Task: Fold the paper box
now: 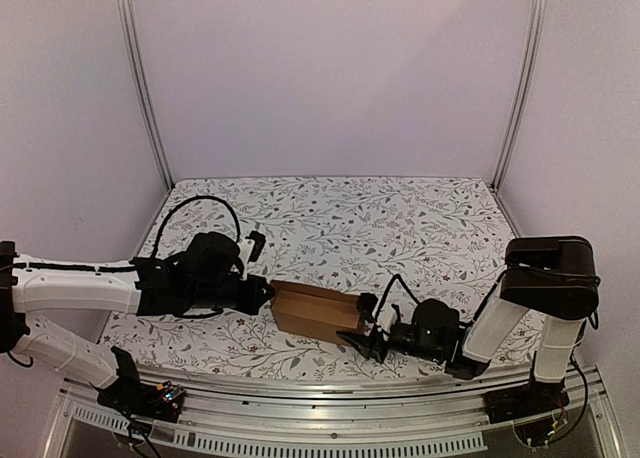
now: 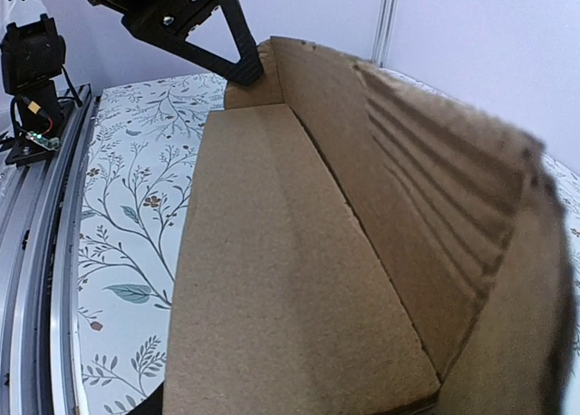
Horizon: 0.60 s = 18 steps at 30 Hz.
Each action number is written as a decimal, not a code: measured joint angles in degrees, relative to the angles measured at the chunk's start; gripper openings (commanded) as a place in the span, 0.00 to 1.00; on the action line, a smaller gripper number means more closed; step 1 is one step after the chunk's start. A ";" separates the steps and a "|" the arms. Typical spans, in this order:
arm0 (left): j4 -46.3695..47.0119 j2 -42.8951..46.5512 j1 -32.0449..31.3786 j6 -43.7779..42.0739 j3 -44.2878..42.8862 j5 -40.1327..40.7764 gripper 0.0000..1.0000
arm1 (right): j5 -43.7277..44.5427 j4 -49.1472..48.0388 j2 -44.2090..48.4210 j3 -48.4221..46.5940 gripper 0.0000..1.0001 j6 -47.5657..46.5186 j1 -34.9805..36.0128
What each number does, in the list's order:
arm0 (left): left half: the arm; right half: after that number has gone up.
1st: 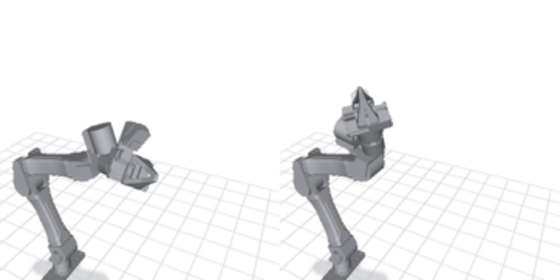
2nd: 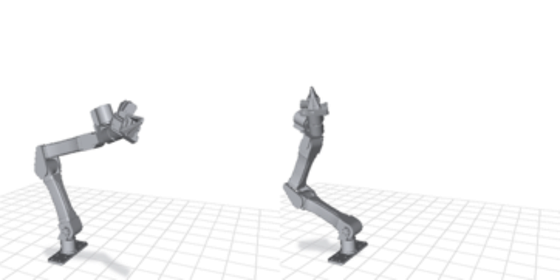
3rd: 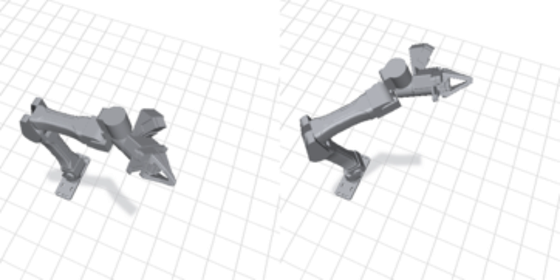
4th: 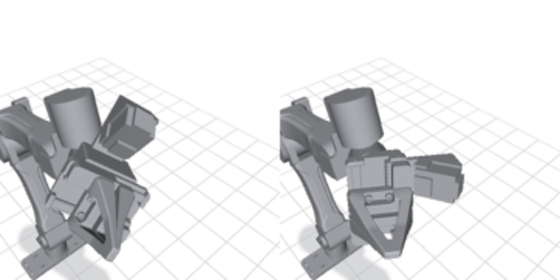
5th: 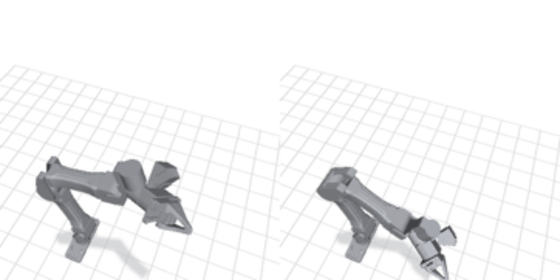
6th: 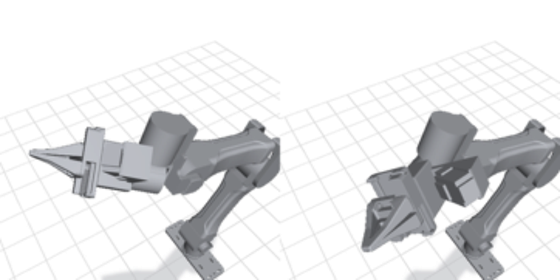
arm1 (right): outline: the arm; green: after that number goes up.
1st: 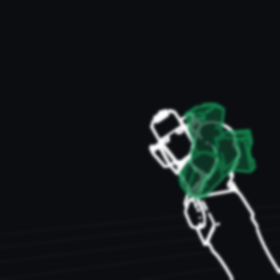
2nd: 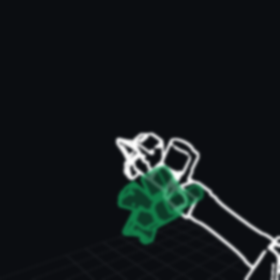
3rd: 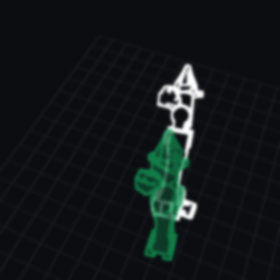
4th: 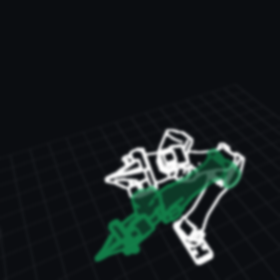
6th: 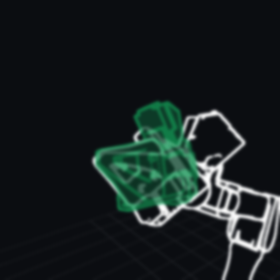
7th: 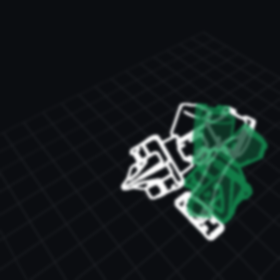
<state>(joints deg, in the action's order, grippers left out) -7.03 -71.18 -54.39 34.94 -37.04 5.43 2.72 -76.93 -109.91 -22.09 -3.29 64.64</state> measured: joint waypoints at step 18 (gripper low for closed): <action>0.00 -0.66 -2.14 -0.94 -0.74 -2.47 0.00 | 4.50 0.48 0.04 0.13 0.99 -1.05 0.00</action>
<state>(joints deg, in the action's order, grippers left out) -7.03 -71.83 -56.53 34.00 -37.78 2.96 7.22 -76.44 -109.86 -21.96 -4.34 64.64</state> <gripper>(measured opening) 0.005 0.976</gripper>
